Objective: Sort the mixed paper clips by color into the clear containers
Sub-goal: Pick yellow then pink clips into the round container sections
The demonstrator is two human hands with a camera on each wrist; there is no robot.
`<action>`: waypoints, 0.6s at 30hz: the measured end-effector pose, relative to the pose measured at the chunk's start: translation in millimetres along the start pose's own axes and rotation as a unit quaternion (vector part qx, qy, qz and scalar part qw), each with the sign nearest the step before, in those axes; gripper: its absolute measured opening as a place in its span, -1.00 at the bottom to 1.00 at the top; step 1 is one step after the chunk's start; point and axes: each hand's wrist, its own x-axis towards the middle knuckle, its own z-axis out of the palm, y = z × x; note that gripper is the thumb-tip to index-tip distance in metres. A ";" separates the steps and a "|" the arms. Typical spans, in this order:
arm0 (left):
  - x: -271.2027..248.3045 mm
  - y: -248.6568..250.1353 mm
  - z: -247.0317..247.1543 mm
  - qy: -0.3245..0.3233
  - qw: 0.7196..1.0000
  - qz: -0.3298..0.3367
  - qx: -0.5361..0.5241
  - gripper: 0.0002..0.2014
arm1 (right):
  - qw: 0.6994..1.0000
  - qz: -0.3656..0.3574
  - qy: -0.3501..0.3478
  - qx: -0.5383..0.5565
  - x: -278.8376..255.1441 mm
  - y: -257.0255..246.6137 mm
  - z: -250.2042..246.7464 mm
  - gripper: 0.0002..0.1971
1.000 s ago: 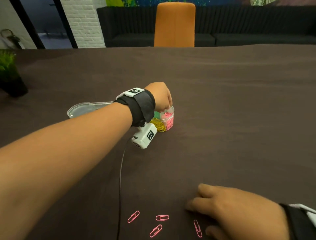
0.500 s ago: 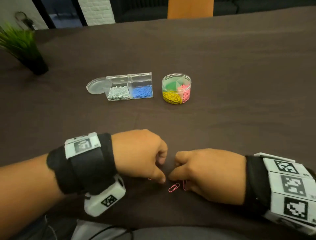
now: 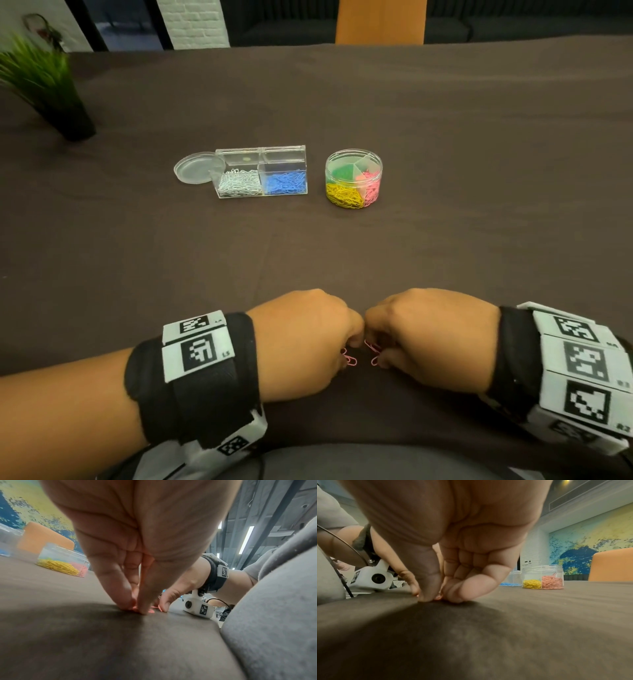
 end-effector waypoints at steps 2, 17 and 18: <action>-1.4 -1.1 1.2 0.006 1.000 0.012 0.007 -0.75 | 1.000 0.007 0.009 0.003 -0.5 0.5 0.3 -0.80; -7.6 -4.6 3.6 -0.050 0.994 0.064 0.078 -0.80 | 1.000 -0.013 -0.003 0.023 -0.3 1.9 1.5 -0.93; -7.6 -3.7 3.6 -0.060 0.991 0.074 0.089 -0.82 | 1.000 -0.017 -0.011 0.016 0.1 1.1 1.3 -0.94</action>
